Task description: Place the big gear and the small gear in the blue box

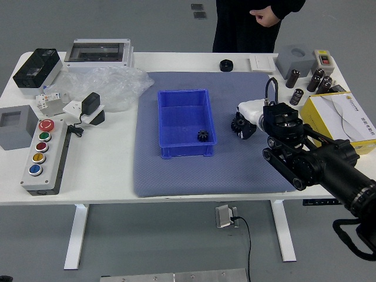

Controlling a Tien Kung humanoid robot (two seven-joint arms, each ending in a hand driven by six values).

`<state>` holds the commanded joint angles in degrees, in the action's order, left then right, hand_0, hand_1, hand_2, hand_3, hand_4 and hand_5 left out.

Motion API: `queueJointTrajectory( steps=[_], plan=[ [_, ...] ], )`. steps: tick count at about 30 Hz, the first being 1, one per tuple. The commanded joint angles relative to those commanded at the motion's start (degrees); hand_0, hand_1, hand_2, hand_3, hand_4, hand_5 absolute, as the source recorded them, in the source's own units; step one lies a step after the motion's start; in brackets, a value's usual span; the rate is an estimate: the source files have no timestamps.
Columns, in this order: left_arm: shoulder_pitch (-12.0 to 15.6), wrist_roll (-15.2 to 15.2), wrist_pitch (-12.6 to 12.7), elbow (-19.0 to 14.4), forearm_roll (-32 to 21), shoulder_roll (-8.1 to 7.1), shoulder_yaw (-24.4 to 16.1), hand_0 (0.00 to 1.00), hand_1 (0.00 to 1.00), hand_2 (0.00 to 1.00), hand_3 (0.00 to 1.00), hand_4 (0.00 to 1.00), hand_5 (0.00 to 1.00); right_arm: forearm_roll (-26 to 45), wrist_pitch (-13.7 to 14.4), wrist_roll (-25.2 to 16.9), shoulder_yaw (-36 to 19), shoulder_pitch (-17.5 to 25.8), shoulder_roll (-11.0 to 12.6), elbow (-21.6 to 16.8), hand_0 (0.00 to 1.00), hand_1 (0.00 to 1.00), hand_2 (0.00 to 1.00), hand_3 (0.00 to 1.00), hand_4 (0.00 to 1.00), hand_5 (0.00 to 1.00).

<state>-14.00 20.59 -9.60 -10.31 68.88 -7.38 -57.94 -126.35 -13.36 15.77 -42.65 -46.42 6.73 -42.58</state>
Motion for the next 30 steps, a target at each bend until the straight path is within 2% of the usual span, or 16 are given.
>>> queueJointTrajectory(
  steps=[1, 2, 7, 8, 17, 30],
  plan=[
    [0.00, 0.00, 0.00, 0.00, 0.01, 0.01, 0.00, 0.824, 0.785, 0.779, 0.752, 0.660, 0.380, 0.04, 0.15, 0.01, 0.00, 0.00, -0.03, 0.10, 0.628, 0.571, 0.597, 0.649, 0.636, 0.307],
    [0.00, 0.00, 0.00, 0.00, 0.01, 0.01, 0.00, 0.824, 0.785, 0.779, 0.752, 0.660, 0.379, 0.08, 0.28, 0.01, -0.01, 0.01, -0.05, 0.18, 0.604, 0.508, 0.529, 0.613, 0.563, 0.352],
    [0.02, 0.00, 0.02, 0.00, 0.06, 0.02, -0.06, 0.824, 0.785, 0.779, 0.752, 0.660, 0.379, 0.25, 0.96, 0.07, -0.01, 0.04, -0.15, 0.40, 0.604, 0.508, 0.529, 0.613, 0.563, 0.352],
    [0.02, 0.00, 0.02, 0.00, 0.07, 0.02, -0.08, 0.824, 0.785, 0.779, 0.752, 0.660, 0.380, 0.27, 1.12, 0.09, -0.02, 0.07, -0.17, 0.43, 0.578, 0.468, 0.489, 0.565, 0.535, 0.353],
    [-0.05, -0.02, 0.07, 0.00, 0.03, 0.07, -0.15, 0.824, 0.785, 0.779, 0.751, 0.659, 0.380, 0.74, 2.68, 0.04, -0.67, 0.13, 0.06, 0.29, 0.556, 0.452, 0.458, 0.530, 0.510, 0.351],
    [0.16, -0.14, 0.25, 0.00, -0.59, -0.21, -0.11, 0.824, 0.785, 0.779, 0.751, 0.659, 0.380, 0.75, 3.01, 0.47, -3.98, 0.11, 3.47, -4.38, 0.550, 0.445, 0.448, 0.514, 0.479, 0.346]
  ],
)
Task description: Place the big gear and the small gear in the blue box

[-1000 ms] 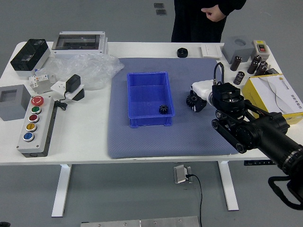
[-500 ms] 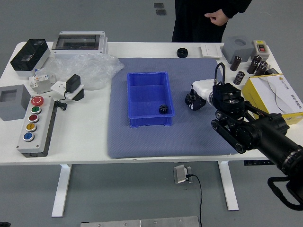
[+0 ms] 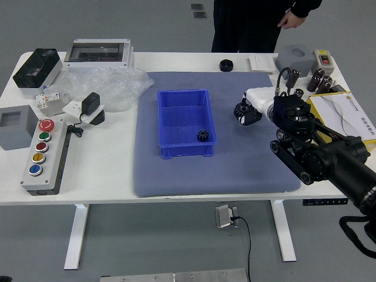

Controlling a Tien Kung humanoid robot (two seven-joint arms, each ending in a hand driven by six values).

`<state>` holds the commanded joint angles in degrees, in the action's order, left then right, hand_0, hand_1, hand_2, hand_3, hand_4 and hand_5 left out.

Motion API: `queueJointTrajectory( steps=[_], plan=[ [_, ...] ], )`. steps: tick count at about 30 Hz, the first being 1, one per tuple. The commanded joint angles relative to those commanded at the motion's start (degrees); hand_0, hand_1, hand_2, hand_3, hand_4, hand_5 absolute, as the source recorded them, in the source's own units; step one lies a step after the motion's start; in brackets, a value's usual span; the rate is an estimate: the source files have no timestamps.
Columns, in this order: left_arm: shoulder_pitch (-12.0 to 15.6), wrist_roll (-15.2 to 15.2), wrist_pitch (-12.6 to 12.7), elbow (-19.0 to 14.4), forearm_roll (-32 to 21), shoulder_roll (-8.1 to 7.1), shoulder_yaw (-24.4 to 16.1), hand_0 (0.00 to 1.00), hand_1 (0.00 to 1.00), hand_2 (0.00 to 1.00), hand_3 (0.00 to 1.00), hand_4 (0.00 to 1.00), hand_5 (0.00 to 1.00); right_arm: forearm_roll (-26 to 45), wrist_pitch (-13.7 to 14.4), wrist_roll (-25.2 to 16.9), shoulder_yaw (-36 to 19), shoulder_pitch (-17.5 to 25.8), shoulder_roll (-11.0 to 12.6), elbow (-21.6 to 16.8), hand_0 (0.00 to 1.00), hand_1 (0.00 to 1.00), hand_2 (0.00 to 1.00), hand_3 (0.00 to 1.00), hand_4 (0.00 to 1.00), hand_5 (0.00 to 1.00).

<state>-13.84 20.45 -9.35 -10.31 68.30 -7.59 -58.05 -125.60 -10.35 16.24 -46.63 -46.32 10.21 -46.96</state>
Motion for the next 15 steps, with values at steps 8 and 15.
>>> queueJointTrajectory(
  steps=[8, 15],
  plan=[
    [0.18, -0.05, 0.07, 0.00, -0.08, -0.30, -0.16, 0.824, 0.785, 0.779, 0.751, 0.659, 0.380, -0.95, -0.33, 0.66, -2.82, -0.07, 2.79, -7.05, 0.555, 0.444, 0.445, 0.508, 0.480, 0.339],
    [0.29, -0.07, 0.04, 0.00, -0.11, -0.43, -0.14, 0.824, 0.785, 0.779, 0.751, 0.659, 0.380, -1.03, -0.52, 0.99, -3.85, 0.41, 2.81, -14.82, 0.555, 0.443, 0.443, 0.510, 0.484, 0.337]
  ],
)
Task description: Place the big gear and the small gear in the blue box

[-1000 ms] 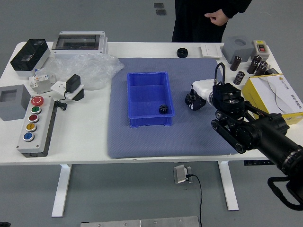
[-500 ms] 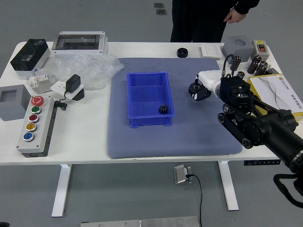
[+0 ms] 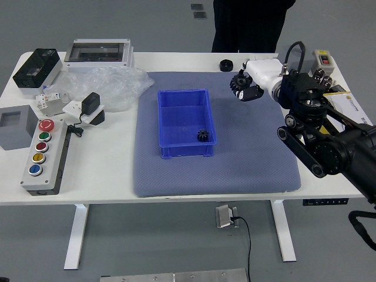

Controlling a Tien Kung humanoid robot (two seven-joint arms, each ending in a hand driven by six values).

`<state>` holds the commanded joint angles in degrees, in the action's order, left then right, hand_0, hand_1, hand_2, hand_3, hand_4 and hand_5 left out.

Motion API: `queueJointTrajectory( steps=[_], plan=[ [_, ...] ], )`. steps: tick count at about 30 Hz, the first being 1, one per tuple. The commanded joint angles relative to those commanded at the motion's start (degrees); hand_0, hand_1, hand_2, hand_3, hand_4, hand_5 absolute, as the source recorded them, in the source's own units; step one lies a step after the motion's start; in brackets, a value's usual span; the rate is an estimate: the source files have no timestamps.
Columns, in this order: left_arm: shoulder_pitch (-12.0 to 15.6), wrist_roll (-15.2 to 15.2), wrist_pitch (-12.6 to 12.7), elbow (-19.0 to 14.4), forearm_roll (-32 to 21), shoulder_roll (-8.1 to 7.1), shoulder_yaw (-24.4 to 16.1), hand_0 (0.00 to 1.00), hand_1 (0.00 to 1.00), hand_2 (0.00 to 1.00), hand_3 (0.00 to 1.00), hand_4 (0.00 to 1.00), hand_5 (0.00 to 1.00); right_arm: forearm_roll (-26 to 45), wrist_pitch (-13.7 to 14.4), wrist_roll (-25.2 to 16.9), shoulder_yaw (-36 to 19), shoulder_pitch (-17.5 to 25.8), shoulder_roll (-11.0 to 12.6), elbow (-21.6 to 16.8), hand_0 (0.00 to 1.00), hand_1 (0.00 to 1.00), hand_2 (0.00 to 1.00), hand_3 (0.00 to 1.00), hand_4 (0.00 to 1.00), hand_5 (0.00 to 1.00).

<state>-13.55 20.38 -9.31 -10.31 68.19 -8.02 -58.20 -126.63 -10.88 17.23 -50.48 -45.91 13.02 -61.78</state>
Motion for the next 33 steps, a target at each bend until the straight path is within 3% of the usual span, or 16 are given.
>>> queueJointTrajectory(
  steps=[7, 13, 16, 17, 22, 23, 28, 29, 33],
  plan=[
    [0.08, 0.02, -0.16, 0.00, 0.32, -0.05, 0.03, 0.824, 0.785, 0.779, 0.751, 0.659, 0.379, 0.42, -0.13, 0.17, 1.86, -0.07, -3.25, -5.53, 0.556, 0.443, 0.443, 0.510, 0.485, 0.332],
    [0.15, 0.12, -0.29, 0.00, 0.93, 0.00, -0.06, 0.824, 0.785, 0.779, 0.751, 0.659, 0.380, 1.21, 0.24, 0.07, 3.65, 0.16, -6.55, -4.81, 0.560, 0.443, 0.444, 0.510, 0.488, 0.332],
    [0.21, 0.17, -0.32, 0.00, 1.13, 0.01, -0.11, 0.824, 0.785, 0.779, 0.751, 0.659, 0.380, 1.83, 0.22, -0.02, 4.27, 0.40, -7.52, -3.92, 0.560, 0.443, 0.444, 0.510, 0.488, 0.332],
    [0.22, 0.18, -0.33, 0.00, 1.22, 0.01, -0.14, 0.824, 0.785, 0.779, 0.751, 0.658, 0.379, 2.18, 0.03, -0.03, 4.47, 0.50, -7.79, -3.51, 0.572, 0.477, 0.506, 0.587, 0.490, 0.347],
    [0.22, 0.17, -0.35, 0.00, 1.37, 0.04, -0.21, 0.824, 0.785, 0.779, 0.751, 0.658, 0.379, 3.73, -1.42, 0.15, 4.82, 0.72, -8.59, -2.06, 0.572, 0.477, 0.506, 0.587, 0.490, 0.347],
    [0.22, 0.16, -0.35, 0.00, 1.34, 0.07, -0.18, 0.824, 0.785, 0.779, 0.751, 0.658, 0.379, 3.99, -1.77, 0.20, 4.76, 0.71, -8.71, -1.86, 0.630, 0.558, 0.608, 0.756, 0.736, 0.481],
    [0.28, 0.16, -0.36, 0.00, 1.22, 0.16, -0.15, 0.824, 0.785, 0.779, 0.751, 0.658, 0.379, 4.91, -2.82, 0.36, 4.39, 0.61, -9.15, -1.20, 0.630, 0.558, 0.608, 0.756, 0.736, 0.481],
    [0.29, 0.17, -0.35, 0.00, 1.22, 0.16, -0.16, 0.823, 0.785, 0.779, 0.751, 0.659, 0.379, 4.99, -2.92, 0.39, 4.32, 0.59, -9.22, -1.11, 0.666, 0.600, 0.685, 0.927, 0.812, 0.540],
    [0.29, 0.16, -0.35, 0.00, 1.16, 0.20, -0.16, 0.823, 0.785, 0.779, 0.751, 0.659, 0.379, 5.30, -3.32, 0.54, 3.90, 0.45, -9.57, -0.50, 0.666, 0.600, 0.685, 0.927, 0.812, 0.540]
  ],
)
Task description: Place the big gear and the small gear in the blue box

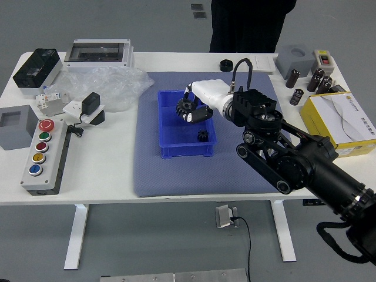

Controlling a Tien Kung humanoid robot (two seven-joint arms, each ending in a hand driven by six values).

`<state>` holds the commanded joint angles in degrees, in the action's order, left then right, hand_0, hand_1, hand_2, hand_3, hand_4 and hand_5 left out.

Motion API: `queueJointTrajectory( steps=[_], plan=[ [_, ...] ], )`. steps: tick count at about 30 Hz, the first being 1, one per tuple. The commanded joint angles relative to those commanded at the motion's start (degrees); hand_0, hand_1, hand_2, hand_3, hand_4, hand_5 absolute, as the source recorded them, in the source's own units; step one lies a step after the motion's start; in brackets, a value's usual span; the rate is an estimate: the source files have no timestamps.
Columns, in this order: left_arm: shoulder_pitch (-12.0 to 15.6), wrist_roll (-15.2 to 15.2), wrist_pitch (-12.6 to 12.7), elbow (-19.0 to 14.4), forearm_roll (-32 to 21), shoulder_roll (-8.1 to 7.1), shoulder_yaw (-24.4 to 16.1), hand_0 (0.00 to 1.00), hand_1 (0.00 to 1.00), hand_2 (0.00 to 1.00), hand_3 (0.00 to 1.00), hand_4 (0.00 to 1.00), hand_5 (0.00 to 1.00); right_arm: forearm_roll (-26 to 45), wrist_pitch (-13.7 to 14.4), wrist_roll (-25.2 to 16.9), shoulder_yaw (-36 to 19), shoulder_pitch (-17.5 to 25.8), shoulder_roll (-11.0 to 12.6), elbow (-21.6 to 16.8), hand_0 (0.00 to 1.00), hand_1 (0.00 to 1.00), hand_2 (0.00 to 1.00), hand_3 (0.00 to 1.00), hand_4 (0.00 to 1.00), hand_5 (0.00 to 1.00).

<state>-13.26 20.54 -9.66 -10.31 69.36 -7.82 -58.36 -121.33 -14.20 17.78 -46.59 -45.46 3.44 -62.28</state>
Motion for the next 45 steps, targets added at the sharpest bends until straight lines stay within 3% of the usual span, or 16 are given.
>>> queueJointTrajectory(
  steps=[1, 2, 12, 19, 20, 23, 25, 26, 31, 32, 34, 45],
  plan=[
    [-0.02, 0.00, 0.00, 0.00, -0.01, 0.01, -0.01, 0.823, 0.785, 0.779, 0.751, 0.659, 0.379, 0.06, -0.09, 0.04, -0.11, -0.05, -0.08, 0.11, 0.666, 0.600, 0.685, 0.927, 0.812, 0.540],
    [-0.04, 0.00, 0.00, 0.00, -0.03, 0.03, -0.01, 0.824, 0.785, 0.779, 0.751, 0.659, 0.379, 0.09, -0.22, 0.11, -0.23, -0.10, -0.16, 0.19, 0.684, 0.620, 0.748, 0.979, 0.857, 0.573],
    [0.04, -0.03, 0.12, 0.00, -0.34, -0.03, -0.01, 0.823, 0.785, 0.779, 0.751, 0.659, 0.379, -0.27, -0.39, 0.39, -2.34, 0.27, 0.95, -1.47, 0.690, 0.625, 0.742, 0.957, 0.852, 0.576],
    [0.34, -0.16, 0.29, 0.00, -0.76, -0.28, -0.18, 0.824, 0.785, 0.779, 0.751, 0.659, 0.379, -0.37, 0.25, 0.52, -7.70, 2.92, 5.87, -6.84, 0.688, 0.628, 0.732, 0.930, 0.845, 0.578],
    [0.35, -0.21, 0.32, 0.00, -0.88, -0.32, -0.16, 0.824, 0.785, 0.779, 0.751, 0.659, 0.379, 0.18, 0.58, 0.42, -8.70, 3.56, 6.62, -7.51, 0.741, 0.708, 0.758, 0.919, 0.783, 0.561],
    [0.40, -0.29, 0.39, 0.00, -1.10, -0.43, -0.16, 0.824, 0.785, 0.779, 0.751, 0.659, 0.379, 2.43, 1.99, -0.04, -12.24, 5.88, 8.76, -9.37, 0.741, 0.708, 0.758, 0.919, 0.783, 0.561],
    [0.43, -0.32, 0.42, 0.00, -1.14, -0.49, -0.17, 0.824, 0.785, 0.779, 0.751, 0.659, 0.379, 4.45, 3.19, -0.46, -14.52, 7.60, 9.86, -10.26, 0.741, 0.708, 0.758, 0.919, 0.783, 0.561],
    [0.45, -0.35, 0.43, 0.00, -1.17, -0.52, -0.15, 0.824, 0.785, 0.779, 0.752, 0.659, 0.379, 5.45, 3.71, -0.69, -15.56, 8.39, 10.30, -10.57, 0.882, 0.835, 0.897, 0.948, 0.667, 0.657],
    [0.51, -0.47, 0.46, 0.00, -1.29, -0.56, -0.04, 0.824, 0.785, 0.779, 0.752, 0.659, 0.379, 12.23, 6.21, -2.61, -21.39, 12.83, 11.91, -11.58, 0.882, 0.835, 0.897, 0.948, 0.667, 0.657],
    [0.53, -0.49, 0.46, 0.00, -1.30, -0.55, -0.01, 0.824, 0.785, 0.779, 0.752, 0.659, 0.379, 13.92, 6.63, -3.16, -22.62, 13.76, 12.09, -11.82, 0.915, 0.867, 0.927, 0.923, 0.605, 0.785],
    [0.58, -0.51, 0.46, 0.00, -1.30, -0.52, 0.01, 0.824, 0.785, 0.779, 0.752, 0.659, 0.379, 17.02, 7.25, -4.12, -24.87, 15.37, 12.41, -12.29, 0.915, 0.867, 0.927, 0.923, 0.605, 0.785],
    [0.59, -0.56, 0.46, 0.00, -0.82, -0.31, -0.10, 0.824, 0.785, 0.779, 0.752, 0.659, 0.380, 39.67, 6.30, -9.37, -34.61, 22.45, 14.72, -13.00, 0.929, 0.875, 0.935, 0.917, 0.554, 0.832]
  ],
)
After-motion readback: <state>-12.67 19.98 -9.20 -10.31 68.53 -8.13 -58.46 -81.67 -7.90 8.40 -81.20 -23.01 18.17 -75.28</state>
